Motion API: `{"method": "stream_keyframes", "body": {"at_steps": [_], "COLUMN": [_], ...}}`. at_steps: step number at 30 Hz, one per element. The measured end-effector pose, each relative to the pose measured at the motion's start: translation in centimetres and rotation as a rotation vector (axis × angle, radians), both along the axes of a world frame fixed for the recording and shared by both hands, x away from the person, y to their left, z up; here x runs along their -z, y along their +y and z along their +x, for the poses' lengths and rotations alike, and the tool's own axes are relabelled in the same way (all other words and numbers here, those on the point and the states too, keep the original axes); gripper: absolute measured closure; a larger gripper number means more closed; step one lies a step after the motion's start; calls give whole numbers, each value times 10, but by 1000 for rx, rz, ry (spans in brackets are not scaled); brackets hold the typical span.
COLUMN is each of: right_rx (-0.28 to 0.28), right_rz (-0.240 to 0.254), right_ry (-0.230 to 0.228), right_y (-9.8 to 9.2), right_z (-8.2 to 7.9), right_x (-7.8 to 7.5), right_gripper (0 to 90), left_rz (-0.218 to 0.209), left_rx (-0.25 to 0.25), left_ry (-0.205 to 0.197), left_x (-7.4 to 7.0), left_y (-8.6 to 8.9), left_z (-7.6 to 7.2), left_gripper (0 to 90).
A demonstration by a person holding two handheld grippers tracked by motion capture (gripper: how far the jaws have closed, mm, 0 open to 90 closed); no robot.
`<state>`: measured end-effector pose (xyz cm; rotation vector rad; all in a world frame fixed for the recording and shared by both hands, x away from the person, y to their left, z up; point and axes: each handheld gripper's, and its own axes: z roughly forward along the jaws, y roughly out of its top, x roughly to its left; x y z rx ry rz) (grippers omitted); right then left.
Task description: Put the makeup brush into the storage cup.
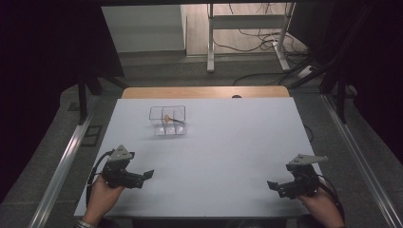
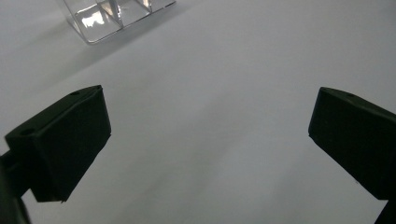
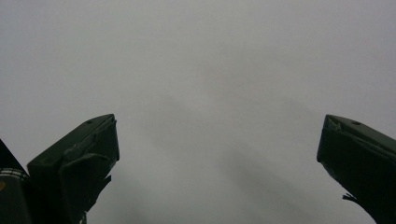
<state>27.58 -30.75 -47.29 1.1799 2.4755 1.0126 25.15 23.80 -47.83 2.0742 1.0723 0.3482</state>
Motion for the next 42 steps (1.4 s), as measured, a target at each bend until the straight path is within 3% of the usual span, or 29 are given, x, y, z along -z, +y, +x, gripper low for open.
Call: {"method": "stream_keyframes", "body": {"at_steps": [35, 42], "right_rx": [4, 4], "right_rz": [-1, -2], "right_ry": [6, 8], "right_y": [1, 1], "right_z": [1, 1], "right_x": [1, 1], "right_gripper": [0, 0], "left_rz": [21, 15], "left_rx": [-89, -93], "left_ry": [30, 36], "left_x": [9, 10], "left_y": [30, 31], "left_z": [-41, -41], "left_gripper": [0, 0]}}
